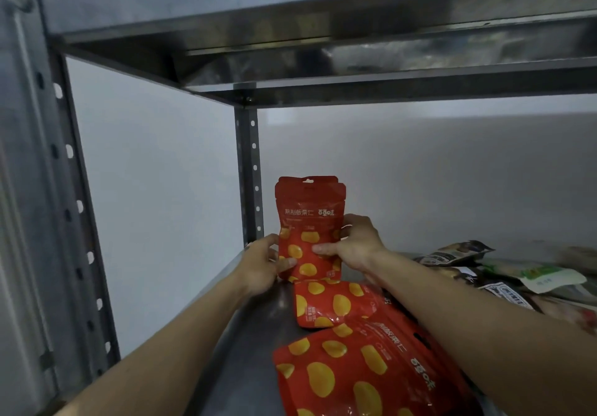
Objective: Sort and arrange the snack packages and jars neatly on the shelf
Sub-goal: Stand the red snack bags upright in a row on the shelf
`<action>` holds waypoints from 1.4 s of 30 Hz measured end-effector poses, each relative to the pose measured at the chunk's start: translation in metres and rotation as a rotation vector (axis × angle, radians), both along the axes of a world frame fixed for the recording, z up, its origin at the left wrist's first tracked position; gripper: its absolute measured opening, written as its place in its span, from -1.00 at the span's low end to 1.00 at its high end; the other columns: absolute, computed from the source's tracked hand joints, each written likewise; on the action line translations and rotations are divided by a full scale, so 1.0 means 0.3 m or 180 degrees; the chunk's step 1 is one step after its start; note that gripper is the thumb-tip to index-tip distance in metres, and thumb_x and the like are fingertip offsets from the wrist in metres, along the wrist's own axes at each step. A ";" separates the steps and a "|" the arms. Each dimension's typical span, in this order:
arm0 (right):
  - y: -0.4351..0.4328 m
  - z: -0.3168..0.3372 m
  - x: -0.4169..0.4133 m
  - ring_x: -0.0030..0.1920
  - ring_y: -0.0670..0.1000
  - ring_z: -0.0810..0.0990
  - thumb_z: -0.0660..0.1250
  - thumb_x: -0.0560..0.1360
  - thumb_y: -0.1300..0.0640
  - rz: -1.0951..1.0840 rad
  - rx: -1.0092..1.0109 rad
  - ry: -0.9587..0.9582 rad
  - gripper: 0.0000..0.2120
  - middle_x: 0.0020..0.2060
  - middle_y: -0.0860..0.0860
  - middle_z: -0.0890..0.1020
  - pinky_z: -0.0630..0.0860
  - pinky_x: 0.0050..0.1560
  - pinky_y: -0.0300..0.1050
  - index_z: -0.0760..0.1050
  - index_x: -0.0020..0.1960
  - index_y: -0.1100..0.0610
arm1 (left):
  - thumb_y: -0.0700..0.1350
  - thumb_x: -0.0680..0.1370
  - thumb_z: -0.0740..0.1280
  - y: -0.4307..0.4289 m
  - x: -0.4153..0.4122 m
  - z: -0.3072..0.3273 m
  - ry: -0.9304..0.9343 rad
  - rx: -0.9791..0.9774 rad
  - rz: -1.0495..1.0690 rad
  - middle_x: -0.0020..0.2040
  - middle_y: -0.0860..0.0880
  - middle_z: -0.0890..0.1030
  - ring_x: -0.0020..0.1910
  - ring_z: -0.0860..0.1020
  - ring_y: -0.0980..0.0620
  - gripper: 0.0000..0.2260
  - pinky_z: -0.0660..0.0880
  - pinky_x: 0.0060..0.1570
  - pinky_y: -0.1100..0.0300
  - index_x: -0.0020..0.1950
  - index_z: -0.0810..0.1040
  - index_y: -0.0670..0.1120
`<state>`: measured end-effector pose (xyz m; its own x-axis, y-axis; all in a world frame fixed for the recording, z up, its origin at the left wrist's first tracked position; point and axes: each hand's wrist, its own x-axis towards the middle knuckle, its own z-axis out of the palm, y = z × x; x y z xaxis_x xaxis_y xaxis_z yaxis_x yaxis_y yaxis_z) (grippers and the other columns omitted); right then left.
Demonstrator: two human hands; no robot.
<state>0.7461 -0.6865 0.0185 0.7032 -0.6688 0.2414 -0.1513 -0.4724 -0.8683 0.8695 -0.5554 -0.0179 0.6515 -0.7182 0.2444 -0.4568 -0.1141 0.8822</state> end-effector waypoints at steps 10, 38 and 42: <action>0.013 0.002 -0.004 0.24 0.10 0.55 0.58 0.33 0.08 -0.0011 -0.0115 0.0092 -0.34 0.25 0.08 0.56 0.50 0.24 -0.02 0.40 0.34 0.14 | -0.11 0.58 0.31 0.012 -0.007 -0.003 0.0103 0.0020 -0.0031 0.15 -0.07 0.56 0.14 0.56 -0.07 -0.74 0.55 0.13 0.04 0.26 0.41 0.01; 0.080 0.001 -0.330 0.04 0.08 0.60 0.55 0.34 -0.08 -0.0221 -0.0995 0.1426 -0.53 0.05 0.09 0.63 0.53 -0.02 -0.10 0.56 0.10 0.19 | -0.31 0.28 0.58 0.068 -0.299 0.047 0.0894 -0.0185 0.0284 0.12 -0.07 0.55 0.16 0.54 -0.09 -0.47 0.52 0.18 -0.02 0.14 0.43 -0.11; 0.089 -0.022 -0.338 -0.01 0.06 0.61 0.57 0.30 -0.09 -0.0240 -0.0959 0.1192 -0.53 -0.01 0.07 0.64 0.57 0.02 -0.04 0.55 0.04 0.17 | -0.25 0.26 0.60 0.071 -0.335 0.061 0.0634 -0.0300 0.0496 0.08 -0.03 0.55 0.11 0.54 -0.05 -0.47 0.56 0.13 0.00 0.15 0.46 -0.10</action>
<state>0.6447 -0.6599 0.0118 0.7309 -0.6606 0.1716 -0.4708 -0.6700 -0.5740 0.7688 -0.5342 0.0004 0.7945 -0.5855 0.1614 -0.2564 -0.0824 0.9630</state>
